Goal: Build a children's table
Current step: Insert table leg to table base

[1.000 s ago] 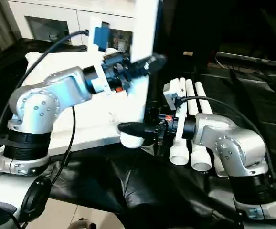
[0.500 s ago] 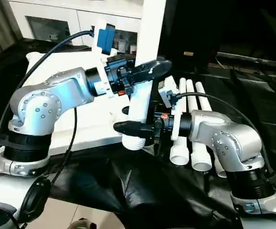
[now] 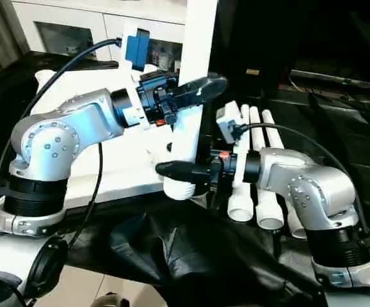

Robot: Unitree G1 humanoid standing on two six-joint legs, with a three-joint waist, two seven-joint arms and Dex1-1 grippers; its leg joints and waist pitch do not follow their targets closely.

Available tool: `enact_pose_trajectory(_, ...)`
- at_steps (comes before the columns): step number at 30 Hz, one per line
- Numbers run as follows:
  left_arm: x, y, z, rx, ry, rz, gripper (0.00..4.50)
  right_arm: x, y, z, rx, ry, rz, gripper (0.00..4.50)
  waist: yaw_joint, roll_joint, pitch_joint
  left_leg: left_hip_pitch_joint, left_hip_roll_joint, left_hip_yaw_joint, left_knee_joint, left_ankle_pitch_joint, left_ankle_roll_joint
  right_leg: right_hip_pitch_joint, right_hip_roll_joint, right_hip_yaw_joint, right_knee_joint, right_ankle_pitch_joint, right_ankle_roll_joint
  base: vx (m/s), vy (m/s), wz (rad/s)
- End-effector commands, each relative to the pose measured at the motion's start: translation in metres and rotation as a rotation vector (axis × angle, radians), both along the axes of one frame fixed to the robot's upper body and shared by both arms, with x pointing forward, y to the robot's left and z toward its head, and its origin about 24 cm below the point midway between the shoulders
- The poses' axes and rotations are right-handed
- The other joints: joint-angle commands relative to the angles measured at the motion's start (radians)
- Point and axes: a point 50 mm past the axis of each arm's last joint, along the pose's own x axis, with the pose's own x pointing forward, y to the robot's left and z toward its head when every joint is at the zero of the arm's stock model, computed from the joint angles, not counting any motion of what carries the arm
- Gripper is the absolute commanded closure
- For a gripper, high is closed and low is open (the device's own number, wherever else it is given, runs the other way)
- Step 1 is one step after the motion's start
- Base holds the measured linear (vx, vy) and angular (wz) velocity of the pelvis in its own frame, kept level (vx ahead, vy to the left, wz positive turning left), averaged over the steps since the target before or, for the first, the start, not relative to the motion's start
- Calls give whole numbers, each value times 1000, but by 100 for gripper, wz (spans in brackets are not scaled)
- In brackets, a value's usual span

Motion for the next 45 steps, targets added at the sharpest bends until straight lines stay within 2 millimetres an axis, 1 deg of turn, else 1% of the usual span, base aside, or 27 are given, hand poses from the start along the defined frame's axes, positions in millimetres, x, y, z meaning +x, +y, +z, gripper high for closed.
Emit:
enact_pose_trajectory(1, -3, 1, 2, -4, -13, -21, 266, 0, -3, 3, 14, 5, 0, 140, 5, -3, -83, 17, 9, 1, -63, -169, -13, 56, -57, 28, -68, -210, -192, 0, 0, 0)
enact_pose_trajectory(2, -3, 1, 2, -4, -13, -22, 266, 0, -3, 3, 14, 5, 1, 153, 5, -3, -83, 16, 9, 1, -63, -169, -14, 57, -57, 28, -68, -211, -191, 0, 0, 0)
enact_pose_trajectory(3, -3, 1, 2, -4, -13, -22, 266, 1, -4, 3, 13, 5, 0, 153, 5, -3, -83, 16, 10, 1, -64, -168, -14, 57, -58, 28, -68, -211, -190, 0, 0, 0)
enact_pose_trajectory(8, -4, 1, 2, -3, -16, -29, 266, 1, -4, 3, 11, 6, 0, 207, 5, -4, -84, 17, 10, 1, -63, -161, -12, 56, -57, 28, -67, -200, -192, 0, 0, 0)
enact_pose_trajectory(9, -4, 0, 2, -4, -16, -30, 266, 1, -4, 3, 9, 6, 1, 207, 5, -4, -84, 16, 10, 1, -63, -161, -12, 57, -57, 28, -67, -201, -192, 0, 0, 0)
enact_pose_trajectory(10, -4, 0, 2, -4, -17, -30, 266, 1, -4, 3, 8, 6, 1, 221, 5, -5, -84, 17, 10, 2, -63, -163, -12, 56, -57, 28, -67, -202, -193, 0, 0, 0)
enact_pose_trajectory(12, -4, 0, 2, -3, -17, -37, 266, 1, -4, 3, 8, 7, 3, 241, 4, -6, -84, 15, 10, 2, -63, -158, -10, 58, -58, 29, -67, -196, -193, 0, 0, 0)
enact_pose_trajectory(15, -5, -1, 1, -2, -16, -43, 266, 1, -4, 3, 9, 7, 4, 250, 5, -5, -84, 17, 10, 1, -63, -161, -11, 56, -58, 28, -66, -203, -193, 0, 0, 0)
enact_pose_trajectory(16, -6, -2, 1, 0, -15, -48, 266, 1, -3, 3, 9, 7, 5, 253, 5, -6, -83, 16, 10, 2, -63, -161, -11, 57, -58, 28, -67, -204, -192, 0, 0, 0)
enact_pose_trajectory(25, -7, -3, 0, 4, -24, -48, 266, -1, -3, 3, 16, 11, 28, 257, 5, -6, -84, 16, 10, 2, -62, -154, -8, 57, -58, 29, -67, -206, -189, 0, 0, 0)
enact_pose_trajectory(26, -7, -3, 0, 9, -36, -43, 231, -1, -3, 3, 15, 11, 27, 257, 5, -6, -85, 16, 10, 2, -62, -152, -8, 57, -58, 29, -66, -201, -190, 0, 0, 0)
enact_pose_trajectory(27, -6, -4, 0, 15, -36, -26, 210, -1, -3, 3, 15, 10, 26, 257, 5, -6, -84, 15, 10, 1, -62, -153, -7, 57, -58, 29, -66, -201, -190, 0, 0, 0)
enact_pose_trajectory(28, -4, -4, 0, 6, -22, -20, 210, -1, -3, 3, 14, 9, 25, 257, 5, -5, -84, 16, 10, 2, -62, -155, -8, 57, -57, 29, -66, -202, -190, 0, 0, 0)
enact_pose_trajectory(29, -4, -4, -1, -5, 1, -31, 196, -1, -3, 3, 14, 9, 24, 257, 5, -5, -85, 16, 10, 2, -61, -156, -8, 57, -57, 29, -66, -200, -192, 0, 0, 0)
enact_pose_trajectory(30, -4, -3, -1, -16, 27, -44, 196, -1, -3, 3, 14, 8, 23, 257, 5, -7, -85, 15, 9, 2, -61, -152, -8, 58, -58, 29, -65, -195, -194, 0, 0, 0)
enact_pose_trajectory(31, -4, -3, -1, -16, 27, -44, 194, -1, -3, 3, 14, 8, 23, 257, 5, -6, -84, 15, 9, 2, -61, -152, -7, 58, -58, 29, -65, -196, -195, 0, 0, 0)
enact_pose_trajectory(32, -3, -3, -1, -14, 28, -34, 165, -1, -3, 3, 14, 7, 23, 257, 6, -6, -84, 15, 9, 2, -61, -154, -7, 57, -57, 28, -66, -200, -196, 0, 0, 0)
enact_pose_trajectory(33, -2, -3, -2, -12, 28, -30, 165, -1, -3, 3, 14, 7, 24, 257, 5, -6, -84, 16, 9, 2, -61, -156, -7, 57, -57, 28, -67, -203, -195, 0, 0, 0)
enact_pose_trajectory(34, -2, -3, -2, -12, 28, -30, 154, -1, -3, 3, 14, 7, 24, 257, 5, -6, -84, 16, 9, 2, -61, -157, -6, 57, -57, 28, -67, -207, -192, 0, 0, 0)
enact_pose_trajectory(36, 3, -3, -2, 0, 13, 25, 151, -1, -4, 2, 14, 5, 24, 258, 5, -5, -84, 16, 10, 1, -62, -159, -7, 58, -57, 28, -68, -209, -188, 0, 0, 0)
enact_pose_trajectory(39, 8, -1, -1, -13, 5, 77, 111, -1, -4, 2, 13, 3, 23, 258, 5, -5, -85, 15, 10, 1, -61, -155, -6, 58, -57, 28, -68, -205, -182, 0, 0, 0)
enact_pose_trajectory(42, 9, 1, 3, -62, 4, 78, 112, 0, -4, 2, 12, 0, 15, 259, 6, -6, -86, 15, 9, 1, -60, -149, -5, 59, -58, 28, -68, -195, -188, 0, 0, 0)
enact_pose_trajectory(44, 5, 4, 9, -153, 3, 43, 112, 1, -5, 2, 19, -6, -7, 259, 7, -8, -86, 14, 9, 2, -59, -142, -3, 60, -59, 28, -65, -175, -205, 0, 0, 0)
enact_pose_trajectory(45, 2, 7, 12, -246, 11, 21, 112, 3, -5, 3, 37, -12, -27, 259, 8, -9, -86, 13, 9, 3, -59, -141, -3, 60, -60, 28, -64, -170, -211, 0, 0, 0)
